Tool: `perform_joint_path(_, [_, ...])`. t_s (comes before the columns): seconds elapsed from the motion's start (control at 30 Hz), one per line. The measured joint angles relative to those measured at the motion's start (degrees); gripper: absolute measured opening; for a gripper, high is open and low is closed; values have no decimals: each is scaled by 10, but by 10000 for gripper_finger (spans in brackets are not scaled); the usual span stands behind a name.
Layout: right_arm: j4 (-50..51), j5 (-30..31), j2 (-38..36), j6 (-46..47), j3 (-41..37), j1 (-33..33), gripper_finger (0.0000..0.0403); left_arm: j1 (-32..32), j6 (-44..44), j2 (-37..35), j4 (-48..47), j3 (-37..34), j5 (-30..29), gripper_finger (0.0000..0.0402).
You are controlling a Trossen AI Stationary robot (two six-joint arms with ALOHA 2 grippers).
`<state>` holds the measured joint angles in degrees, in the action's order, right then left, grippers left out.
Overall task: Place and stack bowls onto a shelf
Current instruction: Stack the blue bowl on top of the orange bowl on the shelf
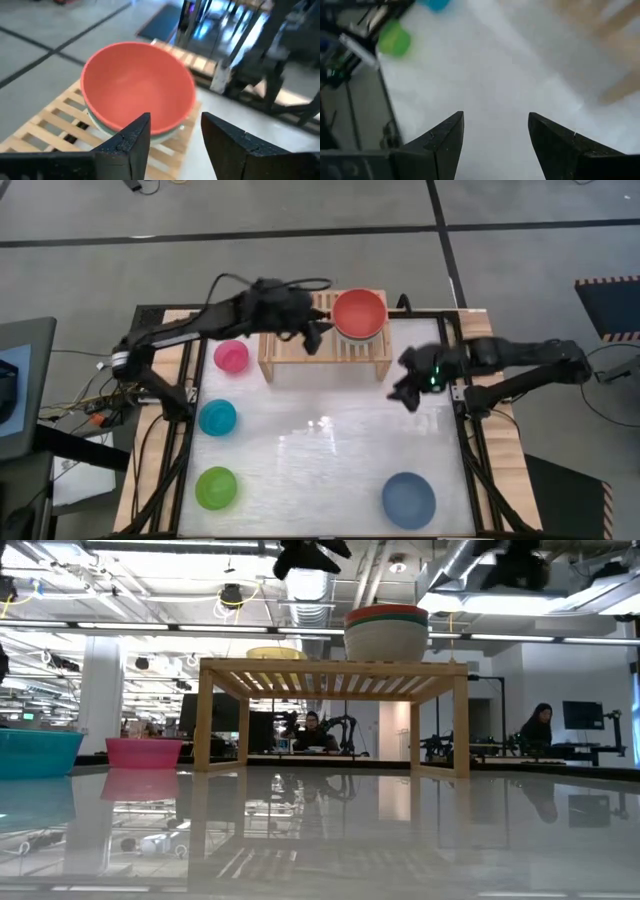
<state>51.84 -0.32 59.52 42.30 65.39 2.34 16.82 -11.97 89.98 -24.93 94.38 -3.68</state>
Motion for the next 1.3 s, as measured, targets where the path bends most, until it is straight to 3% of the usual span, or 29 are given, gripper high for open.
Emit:
perform_joint_path(0.17, [-1, 35, 0, 82, -62, 91, 246, -12, -27, -111, 66, -128, -14, 157])
perform_joint_path(0.43, [20, 44, 55, 173, -107, 199, 246, -68, -29, -242, 63, -237, -95, 157])
perform_joint_path(0.7, [-24, -37, 136, 179, -107, 310, 246, -115, -69, -296, 62, -301, -157, 157])
perform_joint_path(1.0, [-59, -41, 248, 227, -107, 368, 241, -130, -58, -296, 60, -306, -178, 157])
perform_joint_path(1.17, [-98, -42, 300, 237, -107, 371, 200, -130, -44, -296, 60, -306, -176, 157])
perform_joint_path(1.3, [-101, -42, 325, 239, -107, 369, 120, -130, -45, -299, 59, -306, -176, 157])
